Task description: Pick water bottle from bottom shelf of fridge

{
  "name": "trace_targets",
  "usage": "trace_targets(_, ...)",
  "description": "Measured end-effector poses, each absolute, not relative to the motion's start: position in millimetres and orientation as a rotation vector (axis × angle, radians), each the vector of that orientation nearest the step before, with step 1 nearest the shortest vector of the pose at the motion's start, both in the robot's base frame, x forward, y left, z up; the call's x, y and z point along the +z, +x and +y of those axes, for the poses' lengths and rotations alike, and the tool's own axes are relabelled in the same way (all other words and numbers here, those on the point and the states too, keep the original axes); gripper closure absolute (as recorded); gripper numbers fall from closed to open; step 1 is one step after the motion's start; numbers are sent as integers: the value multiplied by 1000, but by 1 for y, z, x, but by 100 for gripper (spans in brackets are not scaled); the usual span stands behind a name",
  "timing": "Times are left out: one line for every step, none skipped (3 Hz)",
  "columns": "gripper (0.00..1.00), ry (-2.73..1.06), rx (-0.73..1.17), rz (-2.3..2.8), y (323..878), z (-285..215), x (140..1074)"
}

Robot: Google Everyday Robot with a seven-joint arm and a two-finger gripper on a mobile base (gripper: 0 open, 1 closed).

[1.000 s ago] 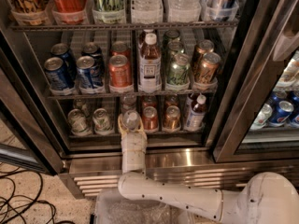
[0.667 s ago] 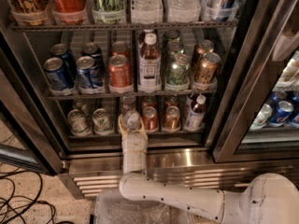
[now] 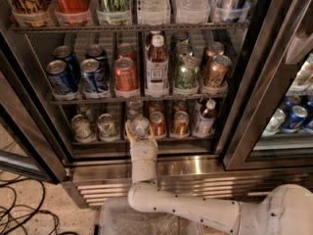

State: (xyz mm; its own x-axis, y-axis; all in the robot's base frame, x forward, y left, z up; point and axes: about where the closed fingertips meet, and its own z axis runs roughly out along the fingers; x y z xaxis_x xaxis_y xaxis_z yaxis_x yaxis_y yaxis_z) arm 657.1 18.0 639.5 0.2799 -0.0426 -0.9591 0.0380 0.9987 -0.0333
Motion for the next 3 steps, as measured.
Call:
trace_targets(100,-62,7,1193,635,18,680)
trace_targets(100,-108,54,1157,618,18,700)
trace_targets(100,-106,51,1158,618,18,700)
